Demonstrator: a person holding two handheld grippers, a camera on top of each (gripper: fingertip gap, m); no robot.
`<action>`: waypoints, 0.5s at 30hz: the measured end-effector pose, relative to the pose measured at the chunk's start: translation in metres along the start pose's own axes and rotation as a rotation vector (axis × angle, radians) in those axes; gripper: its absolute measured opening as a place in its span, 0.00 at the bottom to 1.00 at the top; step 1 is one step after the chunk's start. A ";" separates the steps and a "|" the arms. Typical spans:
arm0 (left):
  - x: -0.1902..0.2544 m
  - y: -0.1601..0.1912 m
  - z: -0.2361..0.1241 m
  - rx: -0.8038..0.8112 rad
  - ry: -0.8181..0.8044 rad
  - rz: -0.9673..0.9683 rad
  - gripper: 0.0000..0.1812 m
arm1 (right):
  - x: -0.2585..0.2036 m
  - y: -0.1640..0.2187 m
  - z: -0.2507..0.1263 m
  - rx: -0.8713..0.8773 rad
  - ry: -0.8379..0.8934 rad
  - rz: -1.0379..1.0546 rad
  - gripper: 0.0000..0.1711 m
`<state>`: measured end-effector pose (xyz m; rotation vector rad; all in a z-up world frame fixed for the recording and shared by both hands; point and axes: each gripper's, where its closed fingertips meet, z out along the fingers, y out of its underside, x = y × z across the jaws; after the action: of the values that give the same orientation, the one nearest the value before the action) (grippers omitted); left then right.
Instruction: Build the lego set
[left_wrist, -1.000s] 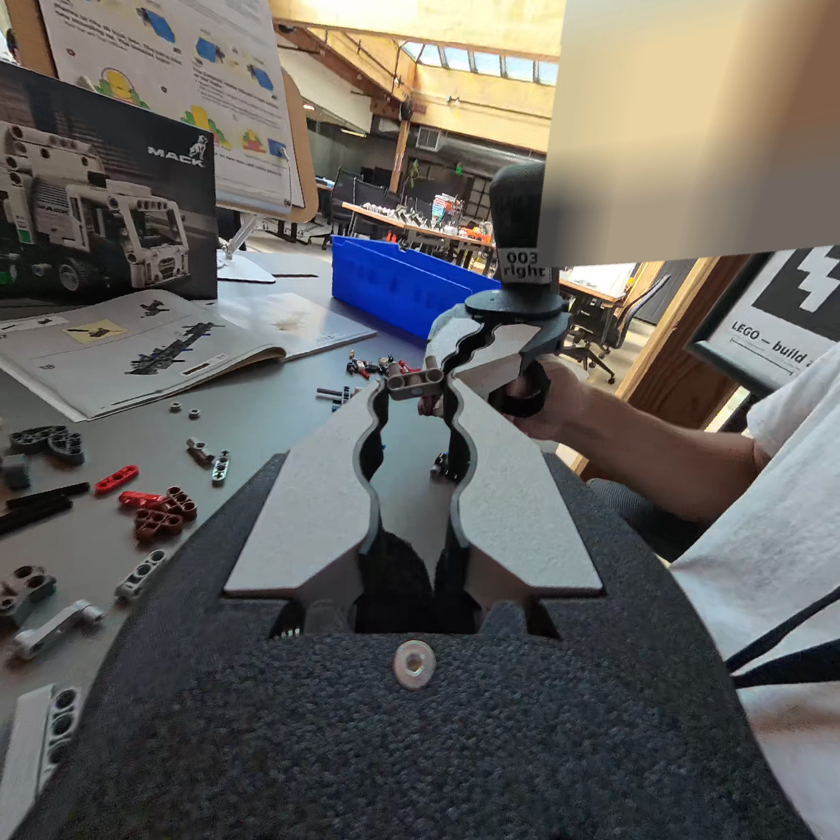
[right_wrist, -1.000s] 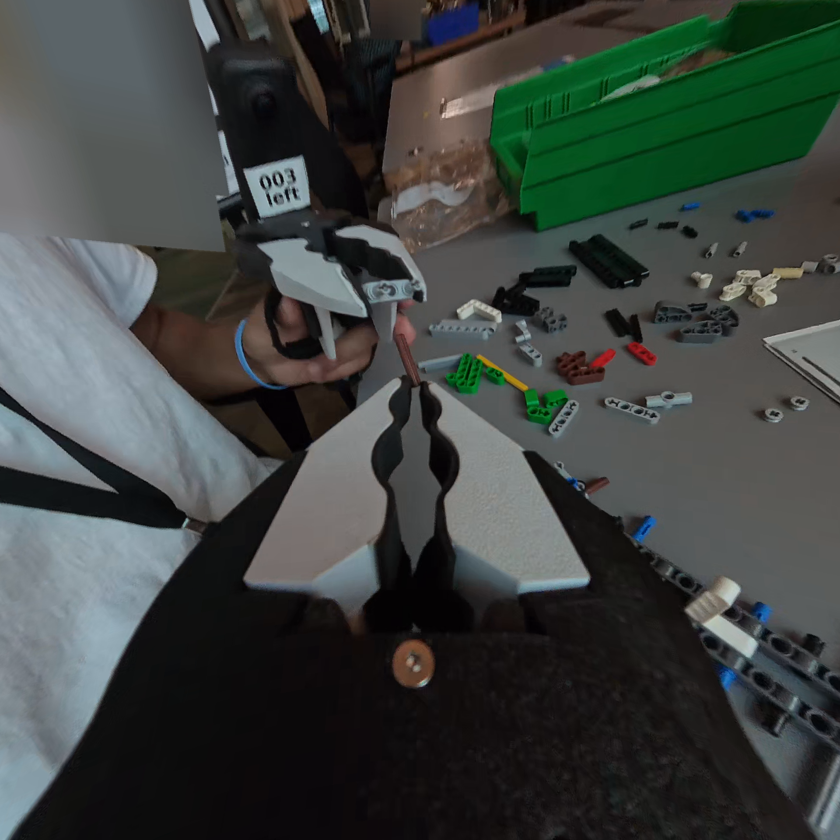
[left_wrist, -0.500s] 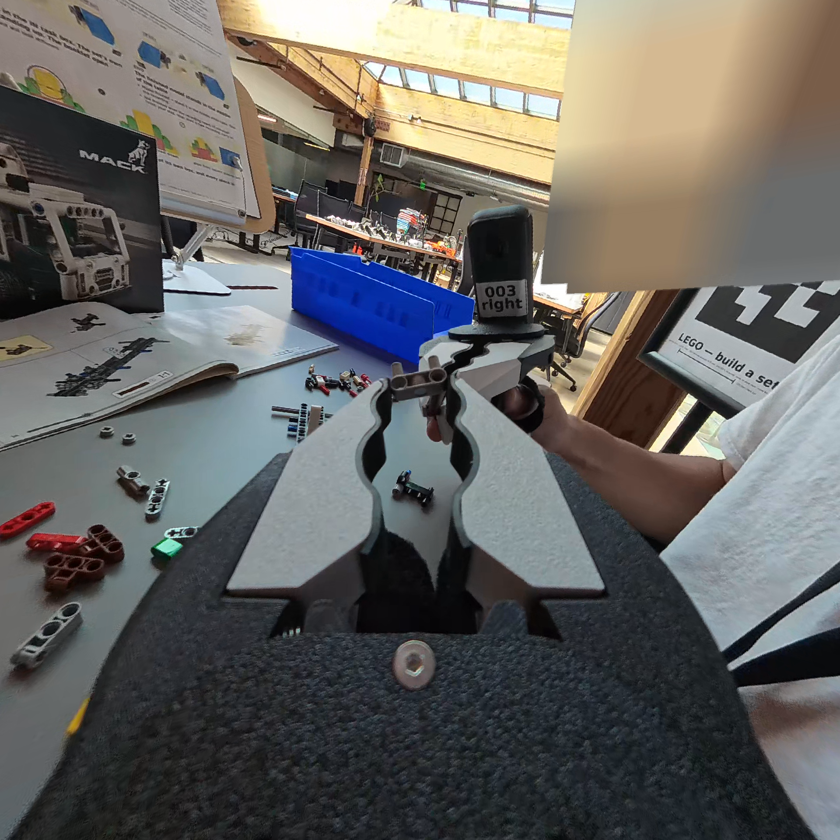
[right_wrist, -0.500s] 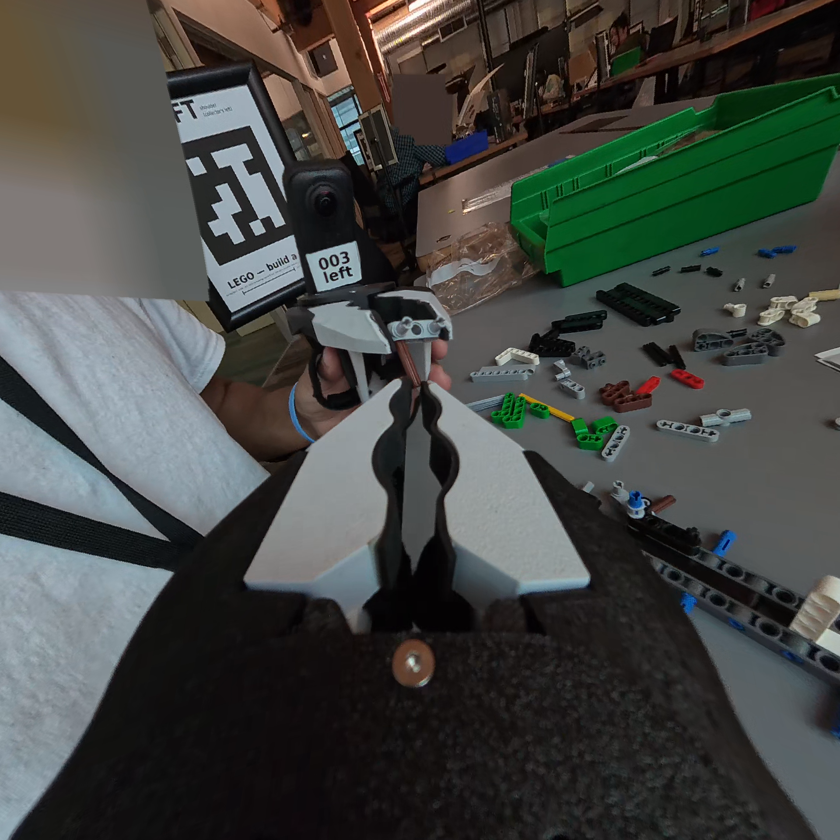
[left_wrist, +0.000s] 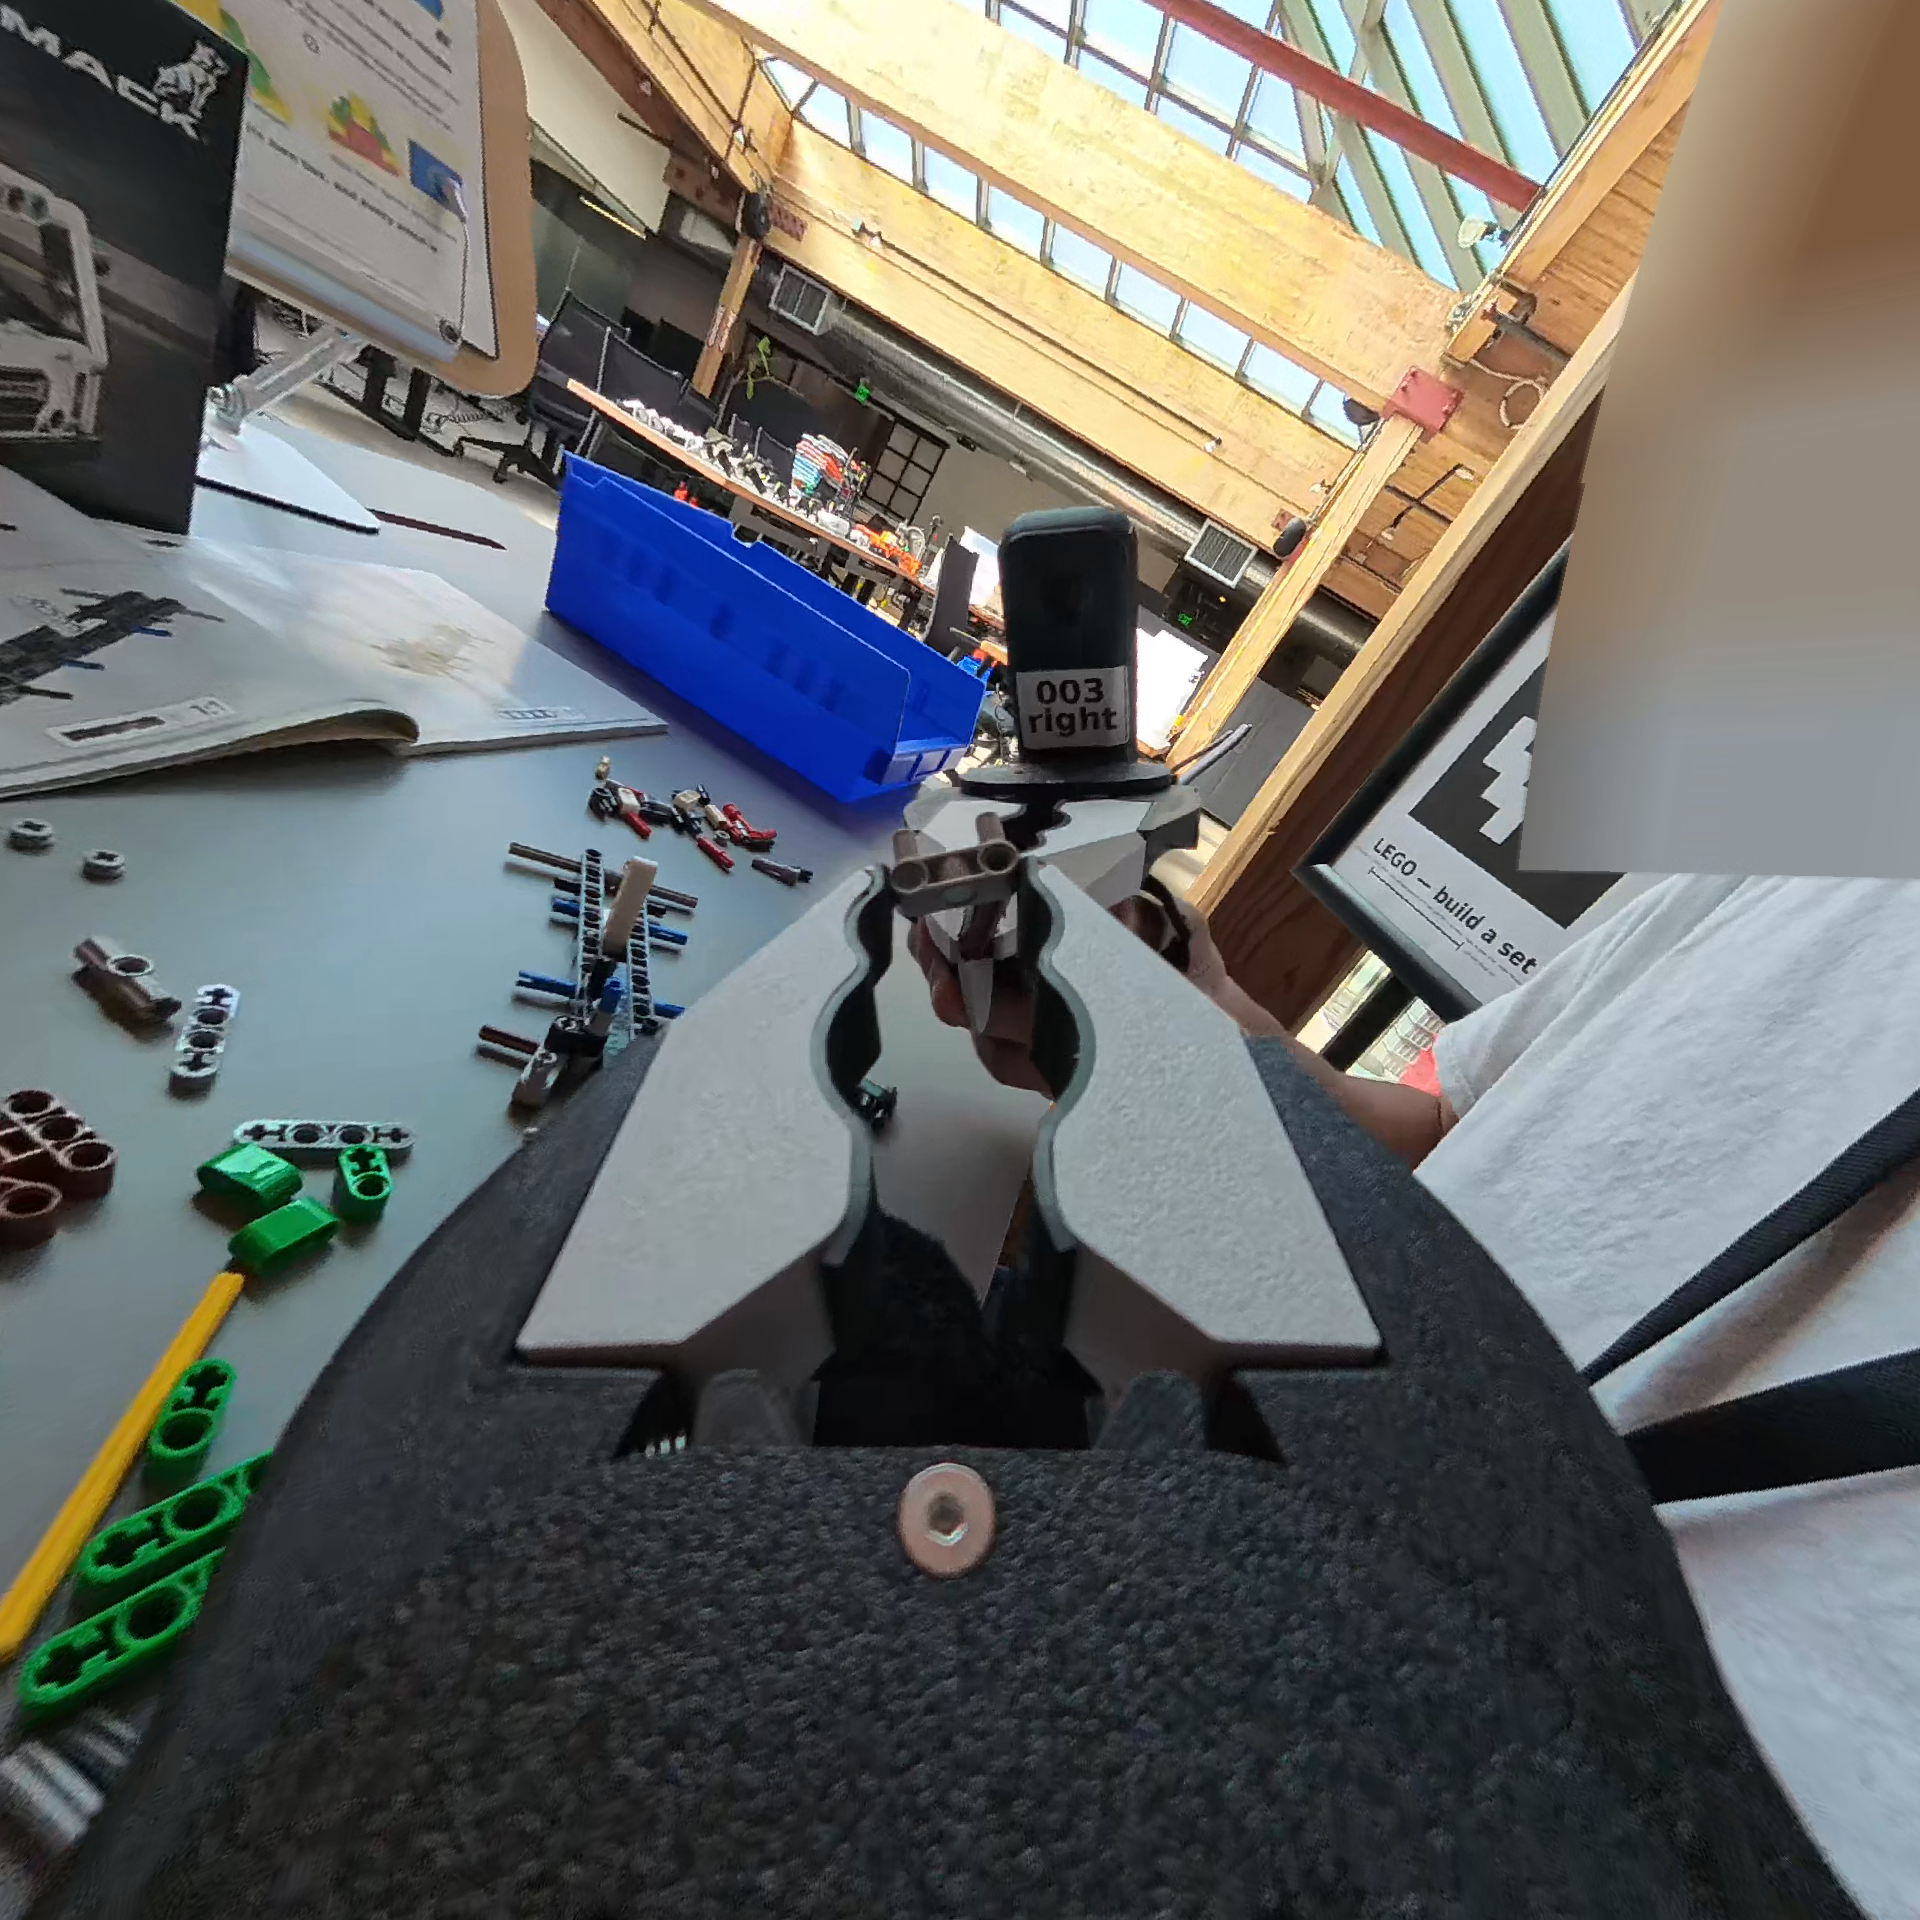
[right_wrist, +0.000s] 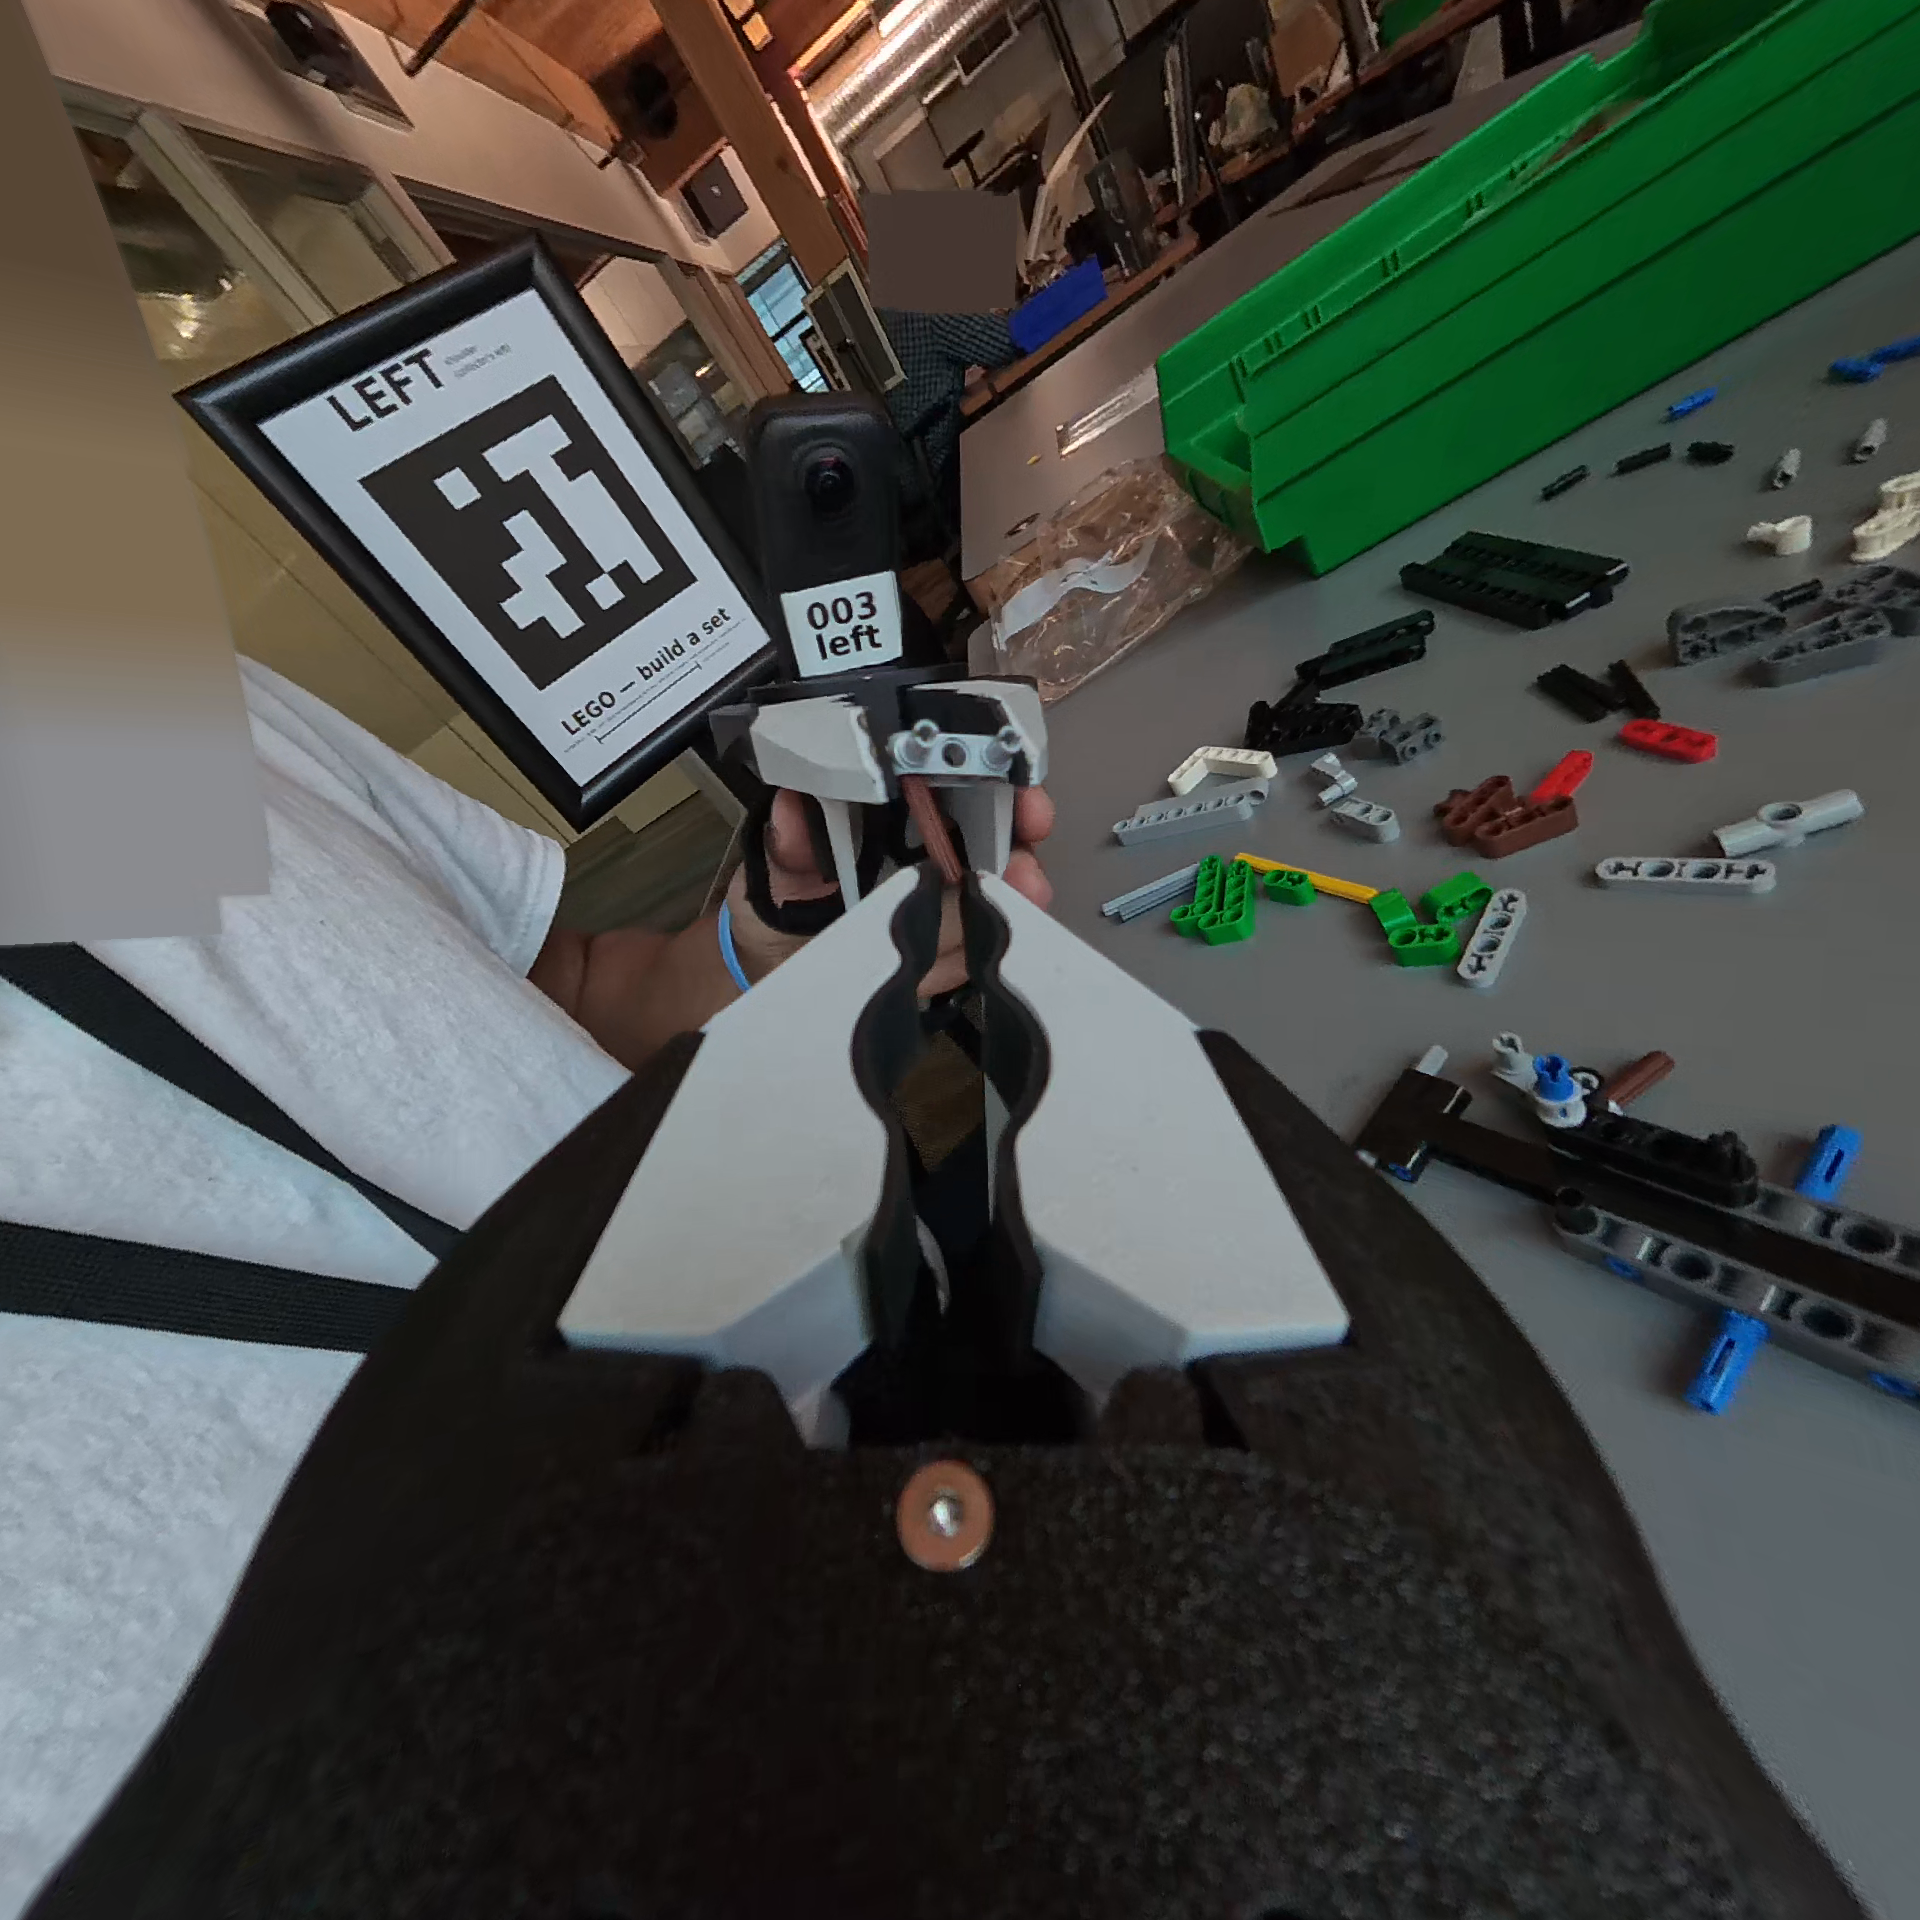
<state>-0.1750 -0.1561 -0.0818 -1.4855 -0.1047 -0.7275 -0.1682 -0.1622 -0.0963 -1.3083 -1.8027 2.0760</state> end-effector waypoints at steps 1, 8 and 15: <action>-0.003 0.002 0.000 -0.008 -0.017 0.000 0.12 | 0.000 0.002 0.001 -0.003 0.013 0.022 0.00; -0.022 0.022 0.005 -0.085 -0.104 -0.156 0.12 | 0.018 0.015 -0.007 0.027 0.208 -0.016 0.00; -0.026 0.039 0.018 -0.171 -0.170 -0.140 0.12 | 0.028 0.021 -0.015 0.004 0.389 -0.165 0.00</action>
<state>-0.1694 -0.1330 -0.1258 -1.7156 -0.2841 -0.7353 -0.1672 -0.1410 -0.1274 -1.3910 -1.6685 1.6067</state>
